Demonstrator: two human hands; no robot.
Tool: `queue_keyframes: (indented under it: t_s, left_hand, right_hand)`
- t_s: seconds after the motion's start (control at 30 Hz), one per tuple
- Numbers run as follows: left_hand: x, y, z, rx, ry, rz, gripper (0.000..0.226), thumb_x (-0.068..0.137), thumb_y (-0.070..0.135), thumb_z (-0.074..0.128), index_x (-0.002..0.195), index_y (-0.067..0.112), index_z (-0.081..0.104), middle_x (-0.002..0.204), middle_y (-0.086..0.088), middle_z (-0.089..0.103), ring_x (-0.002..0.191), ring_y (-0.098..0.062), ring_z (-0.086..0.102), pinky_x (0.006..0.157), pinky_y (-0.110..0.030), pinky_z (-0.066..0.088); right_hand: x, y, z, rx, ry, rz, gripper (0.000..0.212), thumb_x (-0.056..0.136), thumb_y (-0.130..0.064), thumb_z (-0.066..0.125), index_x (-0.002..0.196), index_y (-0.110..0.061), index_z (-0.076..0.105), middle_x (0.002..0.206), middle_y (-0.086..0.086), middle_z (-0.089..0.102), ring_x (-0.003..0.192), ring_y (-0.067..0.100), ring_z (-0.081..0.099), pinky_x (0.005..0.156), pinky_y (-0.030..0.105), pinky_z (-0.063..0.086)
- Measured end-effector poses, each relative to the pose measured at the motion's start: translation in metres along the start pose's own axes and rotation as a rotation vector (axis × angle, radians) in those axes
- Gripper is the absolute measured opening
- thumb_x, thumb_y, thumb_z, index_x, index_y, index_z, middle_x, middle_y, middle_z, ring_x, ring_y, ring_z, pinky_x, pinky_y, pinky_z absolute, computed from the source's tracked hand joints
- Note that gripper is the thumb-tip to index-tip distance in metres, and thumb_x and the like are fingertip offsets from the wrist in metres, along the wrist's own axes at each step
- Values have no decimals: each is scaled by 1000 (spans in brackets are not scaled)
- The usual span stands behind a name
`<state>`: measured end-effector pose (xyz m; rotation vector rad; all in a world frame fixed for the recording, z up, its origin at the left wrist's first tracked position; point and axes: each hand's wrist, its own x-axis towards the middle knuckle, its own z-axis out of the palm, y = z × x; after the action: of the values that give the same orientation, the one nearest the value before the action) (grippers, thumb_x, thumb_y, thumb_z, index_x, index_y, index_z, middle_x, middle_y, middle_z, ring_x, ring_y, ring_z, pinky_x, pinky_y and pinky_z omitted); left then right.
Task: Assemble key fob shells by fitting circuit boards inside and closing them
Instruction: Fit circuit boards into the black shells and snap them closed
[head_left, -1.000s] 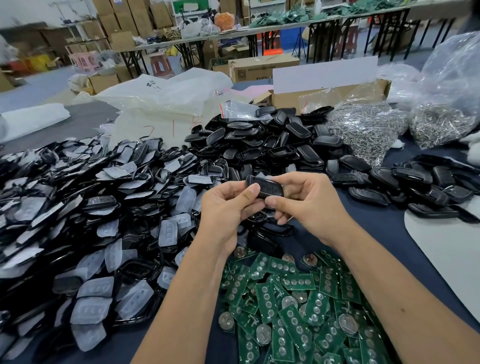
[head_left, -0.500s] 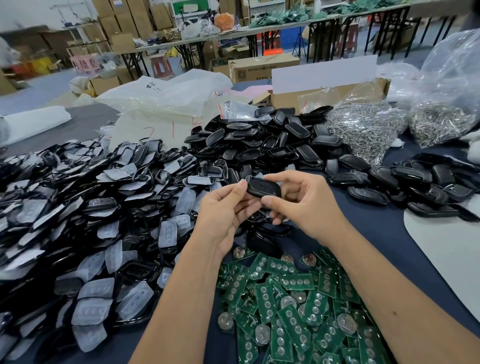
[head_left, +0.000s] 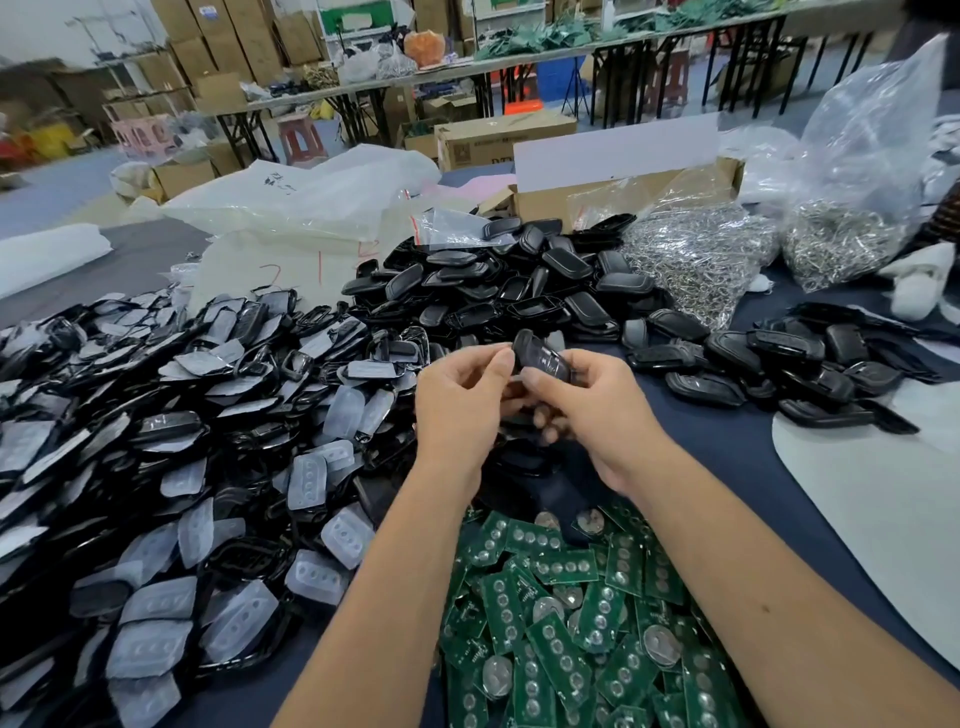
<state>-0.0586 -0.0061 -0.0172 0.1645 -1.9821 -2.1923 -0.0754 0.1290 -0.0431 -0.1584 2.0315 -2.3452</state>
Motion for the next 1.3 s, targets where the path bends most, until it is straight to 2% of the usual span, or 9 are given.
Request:
queue_keyframes:
  t_s: [0.2,0.33,0.4,0.5,0.77,0.9,1.03,1.17,1.3]
  left_hand:
    - [32,8,50,207,-199,128,20,105,12,58,102,14,77,94,-2,77,81,-9,70,67,-27,59]
    - [64,-4,64,881,-172,464,17,96,12,65,103,18,79,101,0,73,98,-20,65,96,-35,49]
    - [79,-9,65,1136,-161,534,24,95,15,65,116,20,75,120,-5,66,116,-28,54,105,-35,40]
    - [95,-12,62,1286,-96,494,34,98,17,63,132,21,65,132,-7,56,126,-30,42,100,-35,40]
    - [95,-1,65,1235,-95,525,16,97,20,66,112,17,73,117,-7,62,117,-28,49,98,-31,40]
    - [72,-2,79,1034,-149,563,12,91,12,69,101,14,75,107,-6,65,105,-26,58,95,-35,45]
    - [46,-7,95,893,-364,569,11,83,8,72,91,13,77,91,-5,70,86,-24,65,82,-40,53]
    - [28,-15,112,857,-516,553,8,81,5,71,82,11,76,86,-5,71,85,-26,64,78,-41,52]
    - [18,-19,120,914,-698,452,6,80,8,74,83,13,75,90,-2,72,88,-23,65,81,-40,54]
  right_hand:
    - [6,-16,-16,469,458,12,27,106,-38,59,104,-13,67,68,3,69,48,13,53,43,23,43]
    - [11,-25,-34,754,623,39,39,106,-48,53,115,-10,59,76,8,76,46,13,54,42,22,44]
    - [11,-25,-34,708,629,93,39,107,-47,54,112,-10,61,75,5,76,45,12,55,41,21,45]
    - [12,-23,-32,573,622,124,36,109,-41,52,110,-7,65,67,1,72,43,11,54,40,21,43]
    - [11,-18,-25,383,613,144,25,109,-29,54,94,-12,64,62,0,67,42,10,52,40,21,41]
    - [10,-24,-29,112,684,-41,26,106,-27,56,86,-12,67,62,-2,67,47,14,57,48,28,45]
    - [8,-38,-60,-600,774,-185,18,95,-30,64,83,-19,70,76,-3,71,80,24,69,74,34,49]
    - [-3,-46,-98,-1187,591,109,21,88,-40,77,96,-22,72,103,10,73,99,35,67,79,38,50]
    - [-11,-56,-117,-1381,393,267,27,81,-25,81,105,-24,69,114,10,68,105,35,66,82,38,52]
